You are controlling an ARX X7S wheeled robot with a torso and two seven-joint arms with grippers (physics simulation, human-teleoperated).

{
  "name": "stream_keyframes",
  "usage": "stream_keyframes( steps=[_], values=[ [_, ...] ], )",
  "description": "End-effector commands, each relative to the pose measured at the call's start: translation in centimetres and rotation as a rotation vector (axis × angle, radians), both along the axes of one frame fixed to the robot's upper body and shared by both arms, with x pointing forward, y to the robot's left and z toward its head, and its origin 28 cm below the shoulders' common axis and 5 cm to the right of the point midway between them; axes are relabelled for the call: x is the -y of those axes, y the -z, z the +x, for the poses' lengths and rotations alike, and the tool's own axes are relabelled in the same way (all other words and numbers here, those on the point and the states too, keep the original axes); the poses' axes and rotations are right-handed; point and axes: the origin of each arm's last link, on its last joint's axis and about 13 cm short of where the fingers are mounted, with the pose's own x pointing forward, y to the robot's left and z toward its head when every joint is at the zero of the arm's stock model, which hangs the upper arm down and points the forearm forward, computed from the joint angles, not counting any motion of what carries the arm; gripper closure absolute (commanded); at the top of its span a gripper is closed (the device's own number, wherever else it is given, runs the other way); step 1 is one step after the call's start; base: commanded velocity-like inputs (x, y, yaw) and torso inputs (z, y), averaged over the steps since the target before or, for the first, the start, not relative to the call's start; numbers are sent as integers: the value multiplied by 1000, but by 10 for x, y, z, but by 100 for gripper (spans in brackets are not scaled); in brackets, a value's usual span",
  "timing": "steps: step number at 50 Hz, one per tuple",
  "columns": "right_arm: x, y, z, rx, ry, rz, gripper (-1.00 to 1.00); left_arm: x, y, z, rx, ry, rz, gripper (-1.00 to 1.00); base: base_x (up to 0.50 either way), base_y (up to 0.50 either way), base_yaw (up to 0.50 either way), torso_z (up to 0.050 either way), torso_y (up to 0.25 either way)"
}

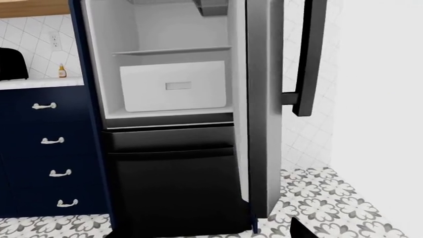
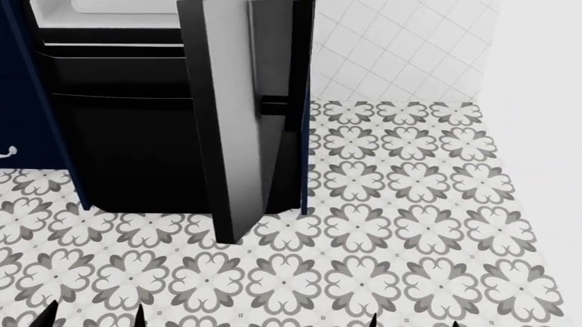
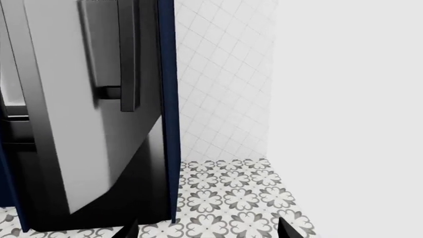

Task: Close the fridge door

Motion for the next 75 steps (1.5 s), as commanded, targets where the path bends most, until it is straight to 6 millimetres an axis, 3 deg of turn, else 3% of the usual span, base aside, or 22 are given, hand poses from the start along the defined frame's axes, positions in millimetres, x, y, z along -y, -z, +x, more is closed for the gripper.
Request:
stream_keyframes(
  steps=[1,19,54,62,75],
  values=[
    [-1,-1,0,-3,-18,33,-100,-1,-1,-1,1,-2,2,-100,0,-473,0,0,0],
    [-1,-2,1,-8,-26,26,-100,-1,-2,0,6,-3,3,-100,27,-497,0,0,0],
    [-1,-3,2,-17,-34,40,-100,1,-6,0,15,7,9,-100,253,-430,0,0,0],
    [1,-19,10,-24,-42,-29,-100,9,-28,18,54,33,43,-100,205,-448,0,0,0],
    [2,-70,34,14,-92,-178,-100,1,-90,53,156,-59,34,-100,257,-409,0,0,0]
  ],
)
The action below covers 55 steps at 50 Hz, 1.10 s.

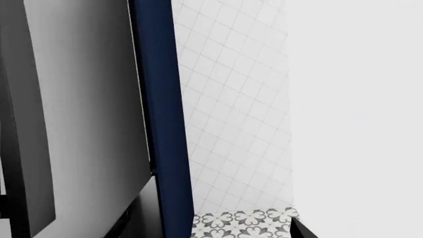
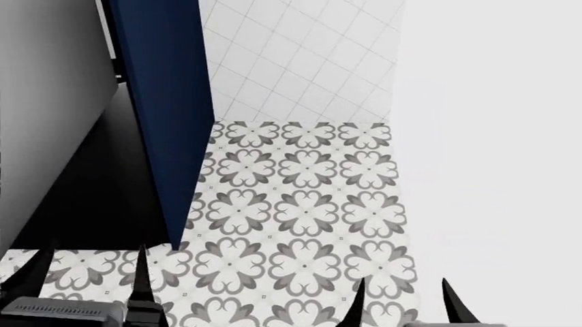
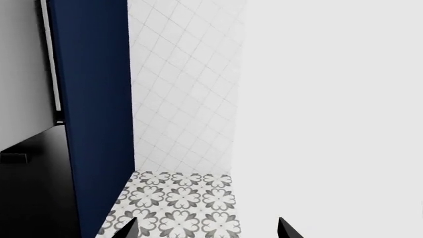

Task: Close the fridge door

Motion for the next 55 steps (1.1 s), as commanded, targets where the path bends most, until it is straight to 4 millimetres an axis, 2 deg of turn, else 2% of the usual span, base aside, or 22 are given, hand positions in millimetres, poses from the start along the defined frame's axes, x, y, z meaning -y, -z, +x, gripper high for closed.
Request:
stream_keyframes(
  steps=[1,5,16,27,42,55],
  values=[
    [0,-35,15,35,-19,-132,-100,-6,-44,23,77,-67,-3,-100,343,-332,0,0,0],
    [-2,-44,15,59,-26,-165,-100,-11,-57,22,101,-88,-20,-100,449,-201,0,0,0],
    [0,-48,19,71,-11,-200,-100,-13,-71,20,144,-119,-14,-100,500,-30,0,0,0],
    [-2,-49,19,72,-28,-186,-100,-10,-70,17,150,-110,3,-100,500,-1,0,0,1],
    [-9,-64,25,94,-53,-190,-100,-16,-87,15,182,-109,-25,-100,500,-22,0,0,1],
    [-13,-71,28,108,-58,-209,-100,-19,-94,14,205,-120,-42,-100,500,-77,0,0,1]
  ],
)
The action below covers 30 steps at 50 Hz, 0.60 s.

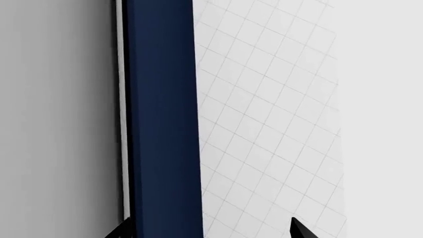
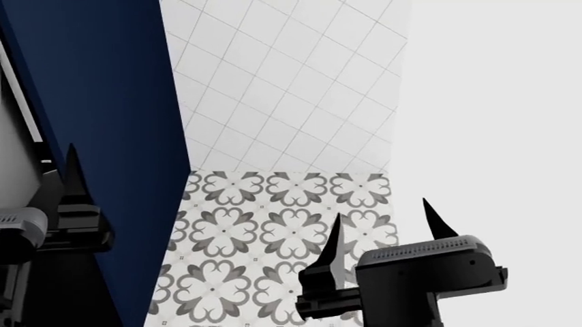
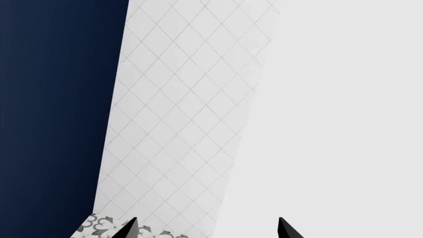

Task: Close the fridge door

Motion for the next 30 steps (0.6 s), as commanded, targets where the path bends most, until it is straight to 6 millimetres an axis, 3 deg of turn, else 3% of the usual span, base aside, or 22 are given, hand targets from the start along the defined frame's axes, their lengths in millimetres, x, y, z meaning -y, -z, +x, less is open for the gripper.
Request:
stream_keyframes(
  steps=[1,8,20,30],
  values=[
    [-3,-9,2,19,-8,-14,-100,-3,-10,-3,27,-8,-15,-100,500,-83,0,0,0],
    [-5,-13,1,37,-15,-28,-100,-6,-19,-9,54,-16,-29,-100,500,-81,0,0,1],
    [-6,-8,1,28,-5,-56,-100,-5,-18,-12,56,-13,-26,-100,500,-26,0,0,1],
    [-7,-7,3,22,1,-66,-100,-5,-17,-11,58,-16,-23,-100,500,268,0,0,1]
  ],
)
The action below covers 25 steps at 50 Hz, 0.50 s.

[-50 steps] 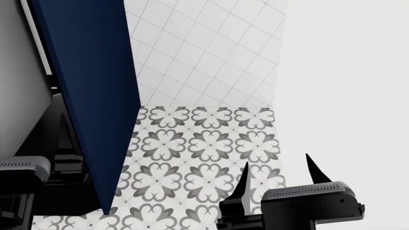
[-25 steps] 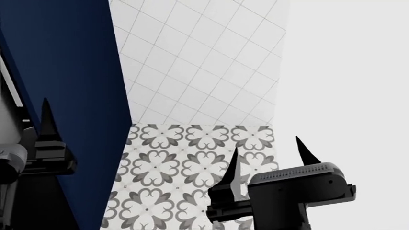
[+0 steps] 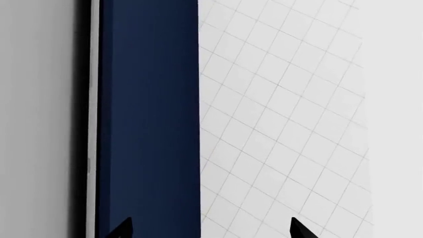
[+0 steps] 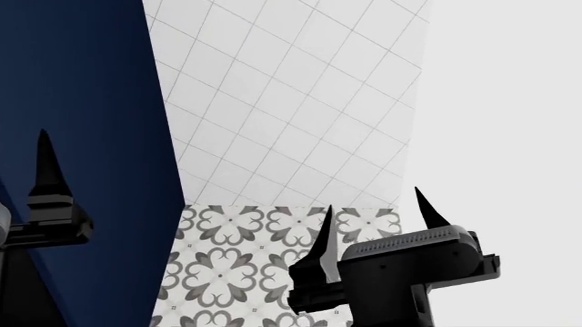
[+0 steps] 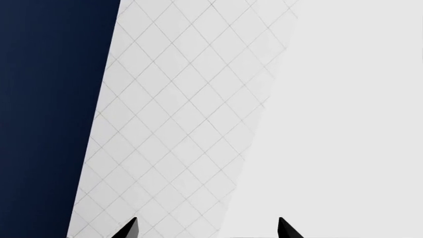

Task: Close the fridge door

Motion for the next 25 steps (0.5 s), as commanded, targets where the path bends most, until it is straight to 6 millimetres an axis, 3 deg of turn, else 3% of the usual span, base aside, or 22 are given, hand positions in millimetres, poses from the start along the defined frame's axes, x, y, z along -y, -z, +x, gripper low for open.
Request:
stream_keyframes(
  steps=[1,18,25],
  values=[
    [-2,1,1,-1,2,-13,-100,-1,0,0,3,-2,-1,-100,500,331,0,0,0],
    [-1,1,1,8,-4,0,-100,-2,2,-2,6,-5,-3,-100,500,299,0,0,1],
    [0,0,-1,38,-24,27,-100,-6,3,-20,31,-11,-12,-100,390,187,0,0,1]
  ],
)
